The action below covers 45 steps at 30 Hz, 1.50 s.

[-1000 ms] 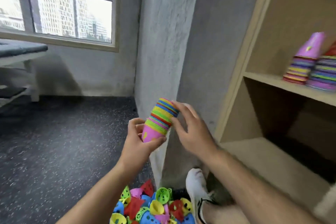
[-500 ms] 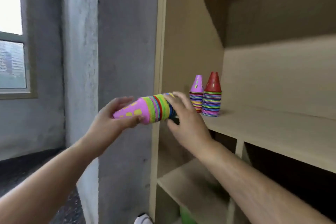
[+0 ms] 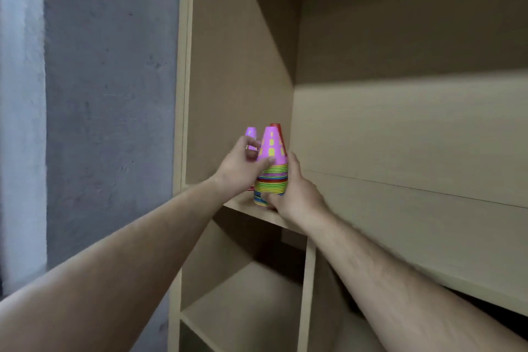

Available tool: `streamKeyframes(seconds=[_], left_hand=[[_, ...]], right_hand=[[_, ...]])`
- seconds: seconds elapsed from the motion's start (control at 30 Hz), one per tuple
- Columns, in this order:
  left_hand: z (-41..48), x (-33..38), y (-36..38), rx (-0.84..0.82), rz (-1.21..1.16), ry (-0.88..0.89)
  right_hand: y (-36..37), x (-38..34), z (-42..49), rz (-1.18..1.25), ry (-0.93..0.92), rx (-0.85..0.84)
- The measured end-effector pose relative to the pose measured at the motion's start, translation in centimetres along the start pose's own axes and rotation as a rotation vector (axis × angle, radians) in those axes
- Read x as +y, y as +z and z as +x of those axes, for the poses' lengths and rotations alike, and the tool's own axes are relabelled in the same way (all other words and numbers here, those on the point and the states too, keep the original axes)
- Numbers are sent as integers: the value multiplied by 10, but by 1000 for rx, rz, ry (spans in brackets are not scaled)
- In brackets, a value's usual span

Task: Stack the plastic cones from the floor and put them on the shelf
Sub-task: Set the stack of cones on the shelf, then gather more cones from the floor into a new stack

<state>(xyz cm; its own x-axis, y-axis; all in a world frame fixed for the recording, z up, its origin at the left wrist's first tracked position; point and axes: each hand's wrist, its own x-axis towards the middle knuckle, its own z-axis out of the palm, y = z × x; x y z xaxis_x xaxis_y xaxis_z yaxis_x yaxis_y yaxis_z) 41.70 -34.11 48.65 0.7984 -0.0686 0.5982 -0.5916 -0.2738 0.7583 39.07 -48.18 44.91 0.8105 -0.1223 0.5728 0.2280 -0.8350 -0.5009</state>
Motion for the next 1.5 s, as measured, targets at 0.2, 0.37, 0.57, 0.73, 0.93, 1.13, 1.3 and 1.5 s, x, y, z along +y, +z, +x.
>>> streamKeyframes(seconds=[0.2,0.37,0.57,0.73,0.93,1.13,1.3,1.5], left_hand=[[1,-45,24,7,71,70],[-9,-56,16,-63,143,180],[-76,-74,-48,117,406,253],[-188,-132,-139,195,654,154],[-362,-205,-248,221,843,-196],[-530,-246,-325,163,924,-570],[-652,-268,-341,204,904,-893],[-759,-321,-329,340,864,-1286]], right_hand=[[9,11,19,42,10,2],[-1,6,7,-186,20,58],[30,-34,-45,-25,-416,300],[127,-85,-117,206,-557,-69],[266,-159,-259,360,-644,-541],[367,-216,-404,385,-755,-887],[422,-224,-519,380,-801,-1142],[468,-204,-616,232,-819,-1275]])
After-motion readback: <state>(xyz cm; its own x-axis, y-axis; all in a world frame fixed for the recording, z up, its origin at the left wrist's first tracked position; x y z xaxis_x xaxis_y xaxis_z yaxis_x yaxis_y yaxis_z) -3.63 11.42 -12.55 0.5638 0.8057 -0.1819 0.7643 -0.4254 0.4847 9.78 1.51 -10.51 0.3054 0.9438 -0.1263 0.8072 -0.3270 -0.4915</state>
